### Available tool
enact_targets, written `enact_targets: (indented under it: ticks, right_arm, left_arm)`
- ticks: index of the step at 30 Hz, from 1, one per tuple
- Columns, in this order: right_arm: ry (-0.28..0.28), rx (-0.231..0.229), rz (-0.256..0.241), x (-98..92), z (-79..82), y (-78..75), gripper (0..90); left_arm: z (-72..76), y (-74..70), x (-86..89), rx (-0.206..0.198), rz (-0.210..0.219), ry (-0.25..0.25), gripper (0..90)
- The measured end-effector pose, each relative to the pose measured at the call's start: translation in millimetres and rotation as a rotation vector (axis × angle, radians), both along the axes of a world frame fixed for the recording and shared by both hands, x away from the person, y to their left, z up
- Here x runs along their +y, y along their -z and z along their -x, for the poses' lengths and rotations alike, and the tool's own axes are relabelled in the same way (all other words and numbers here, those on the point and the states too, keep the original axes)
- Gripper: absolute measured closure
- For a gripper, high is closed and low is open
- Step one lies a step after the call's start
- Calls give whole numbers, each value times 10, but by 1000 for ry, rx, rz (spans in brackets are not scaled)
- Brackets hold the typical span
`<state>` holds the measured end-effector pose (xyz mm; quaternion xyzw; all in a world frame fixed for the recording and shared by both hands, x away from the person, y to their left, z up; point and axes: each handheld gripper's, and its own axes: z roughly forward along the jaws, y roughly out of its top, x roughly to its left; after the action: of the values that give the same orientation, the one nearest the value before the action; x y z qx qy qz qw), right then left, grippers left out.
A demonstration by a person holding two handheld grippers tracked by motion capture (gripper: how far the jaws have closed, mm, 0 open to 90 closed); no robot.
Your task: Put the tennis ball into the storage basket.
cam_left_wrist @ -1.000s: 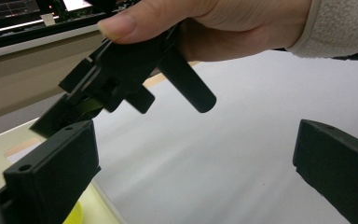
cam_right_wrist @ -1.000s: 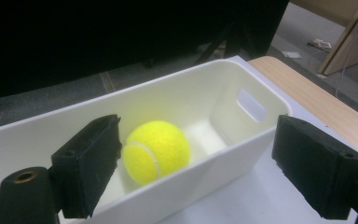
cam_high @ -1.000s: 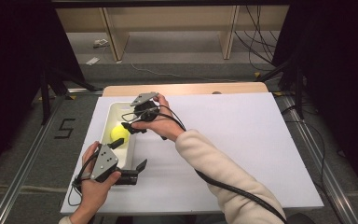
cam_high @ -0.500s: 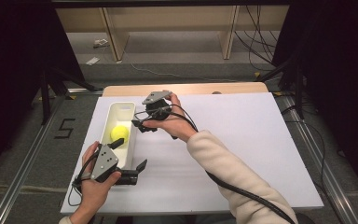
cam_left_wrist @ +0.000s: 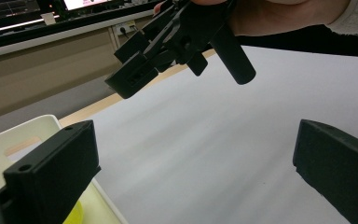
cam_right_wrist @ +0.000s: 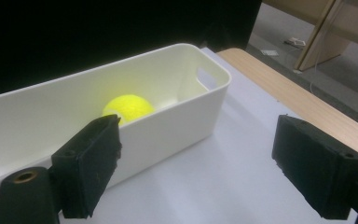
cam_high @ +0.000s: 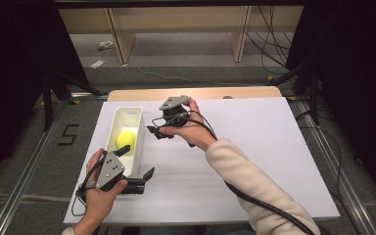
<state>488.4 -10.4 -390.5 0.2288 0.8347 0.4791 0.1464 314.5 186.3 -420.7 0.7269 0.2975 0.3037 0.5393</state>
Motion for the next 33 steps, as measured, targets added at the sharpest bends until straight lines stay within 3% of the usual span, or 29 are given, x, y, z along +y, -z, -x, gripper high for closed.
enact_targets:
  ticks: [33]
  right_arm:
    - [64, -6, -15, -516, 55, -53, 161]
  left_arm:
    - [-2, 4, 3, 4, 3, -6, 0]
